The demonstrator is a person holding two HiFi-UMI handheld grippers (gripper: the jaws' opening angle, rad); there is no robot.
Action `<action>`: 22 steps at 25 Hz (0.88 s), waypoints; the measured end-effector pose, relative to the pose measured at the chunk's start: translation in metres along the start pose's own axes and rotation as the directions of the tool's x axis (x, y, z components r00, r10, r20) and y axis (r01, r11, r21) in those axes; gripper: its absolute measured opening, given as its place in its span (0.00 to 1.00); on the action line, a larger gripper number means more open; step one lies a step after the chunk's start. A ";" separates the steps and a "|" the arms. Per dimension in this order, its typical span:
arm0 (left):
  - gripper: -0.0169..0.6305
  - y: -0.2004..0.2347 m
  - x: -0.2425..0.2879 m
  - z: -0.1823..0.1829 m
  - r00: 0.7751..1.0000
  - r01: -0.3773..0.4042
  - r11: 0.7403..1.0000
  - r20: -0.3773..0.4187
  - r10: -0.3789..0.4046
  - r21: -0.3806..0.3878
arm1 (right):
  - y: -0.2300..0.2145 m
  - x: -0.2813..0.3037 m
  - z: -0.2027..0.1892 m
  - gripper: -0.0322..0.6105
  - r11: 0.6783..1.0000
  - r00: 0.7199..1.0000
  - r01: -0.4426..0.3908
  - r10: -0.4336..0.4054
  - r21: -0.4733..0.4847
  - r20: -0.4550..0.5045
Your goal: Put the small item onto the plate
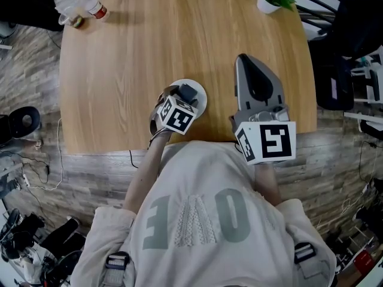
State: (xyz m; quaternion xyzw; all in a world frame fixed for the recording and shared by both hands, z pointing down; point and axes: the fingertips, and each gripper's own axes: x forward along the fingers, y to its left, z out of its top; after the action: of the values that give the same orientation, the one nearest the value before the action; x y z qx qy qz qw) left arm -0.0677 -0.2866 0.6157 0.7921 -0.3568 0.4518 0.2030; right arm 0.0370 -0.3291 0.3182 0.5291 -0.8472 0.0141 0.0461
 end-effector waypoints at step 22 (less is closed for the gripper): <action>0.53 0.003 -0.008 0.014 0.998 -0.001 1.000 0.070 0.000 0.017 | 0.005 0.001 -0.003 0.08 1.000 1.000 -0.009 0.009 0.008 -0.004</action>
State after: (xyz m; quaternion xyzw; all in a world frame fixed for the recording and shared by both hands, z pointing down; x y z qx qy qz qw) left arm -0.0643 -0.2944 0.6013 0.8091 -0.3599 0.4268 0.1835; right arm 0.0327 -0.3275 0.3211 0.5255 -0.8494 0.0186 0.0455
